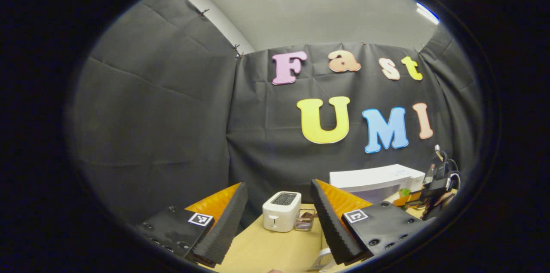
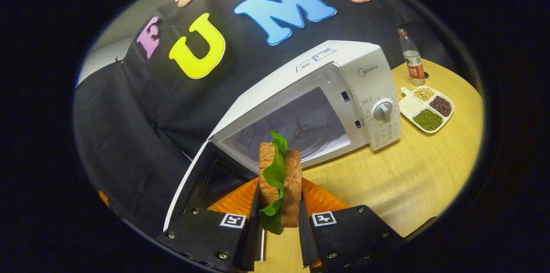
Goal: Open the microwave oven with the left hand, put the food in, and close the microwave oven.
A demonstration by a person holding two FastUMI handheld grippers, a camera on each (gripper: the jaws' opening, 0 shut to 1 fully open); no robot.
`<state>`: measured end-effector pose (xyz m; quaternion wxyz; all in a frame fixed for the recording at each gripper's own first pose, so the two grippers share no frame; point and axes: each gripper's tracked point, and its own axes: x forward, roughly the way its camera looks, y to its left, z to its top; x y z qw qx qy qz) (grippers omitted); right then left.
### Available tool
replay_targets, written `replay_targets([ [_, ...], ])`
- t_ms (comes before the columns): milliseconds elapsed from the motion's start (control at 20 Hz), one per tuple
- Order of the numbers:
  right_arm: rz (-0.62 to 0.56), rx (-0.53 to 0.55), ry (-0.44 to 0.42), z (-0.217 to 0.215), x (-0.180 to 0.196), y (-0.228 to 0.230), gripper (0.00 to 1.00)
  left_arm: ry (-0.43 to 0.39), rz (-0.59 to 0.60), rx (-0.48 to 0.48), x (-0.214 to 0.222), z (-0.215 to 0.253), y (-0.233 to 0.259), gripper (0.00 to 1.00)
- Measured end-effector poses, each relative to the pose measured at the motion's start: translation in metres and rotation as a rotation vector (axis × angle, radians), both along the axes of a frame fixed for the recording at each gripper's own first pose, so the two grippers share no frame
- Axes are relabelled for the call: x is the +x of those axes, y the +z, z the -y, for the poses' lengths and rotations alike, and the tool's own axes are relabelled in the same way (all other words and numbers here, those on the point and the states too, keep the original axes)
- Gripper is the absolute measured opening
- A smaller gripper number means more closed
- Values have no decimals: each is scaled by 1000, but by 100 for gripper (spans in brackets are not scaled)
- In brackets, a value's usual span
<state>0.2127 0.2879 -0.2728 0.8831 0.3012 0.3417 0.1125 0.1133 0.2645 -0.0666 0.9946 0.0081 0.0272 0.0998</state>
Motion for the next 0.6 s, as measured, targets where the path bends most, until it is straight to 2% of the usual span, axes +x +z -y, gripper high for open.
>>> replay_targets([
  [150, 20, -19, -27, -9, 31, -17, 41, 13, -30, 11, 5, -16, -13, 99],
  [200, 31, -23, -38, -12, 41, -22, 41, 16, -39, 15, 9, -20, -18, 95],
  [600, 91, 0, -139, -29, 112, -52, 41, 37, -101, 67, 17, -43, -39, 99],
])
